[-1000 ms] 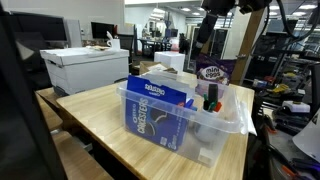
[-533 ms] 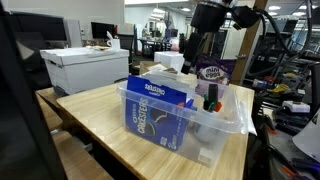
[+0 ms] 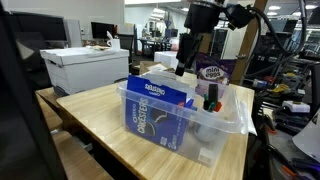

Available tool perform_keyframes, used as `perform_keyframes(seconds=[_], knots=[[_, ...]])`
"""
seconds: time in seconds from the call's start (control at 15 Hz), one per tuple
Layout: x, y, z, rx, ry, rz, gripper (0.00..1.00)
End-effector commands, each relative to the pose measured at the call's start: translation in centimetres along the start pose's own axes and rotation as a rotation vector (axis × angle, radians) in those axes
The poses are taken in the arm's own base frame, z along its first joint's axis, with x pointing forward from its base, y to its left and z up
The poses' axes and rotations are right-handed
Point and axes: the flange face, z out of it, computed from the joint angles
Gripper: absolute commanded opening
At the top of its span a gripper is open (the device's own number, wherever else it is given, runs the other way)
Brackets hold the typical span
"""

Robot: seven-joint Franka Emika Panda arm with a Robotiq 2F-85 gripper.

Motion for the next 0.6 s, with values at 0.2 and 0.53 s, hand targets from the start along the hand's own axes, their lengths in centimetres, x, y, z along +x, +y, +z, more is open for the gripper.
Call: perform_keyframes(seconds=[0.2, 0.53], knots=[[0.0, -1.9, 0.9, 0.005, -0.051, 0.008, 1.0], [-0.3, -2.8, 1.9, 0.001, -0.074, -0.008, 1.0]])
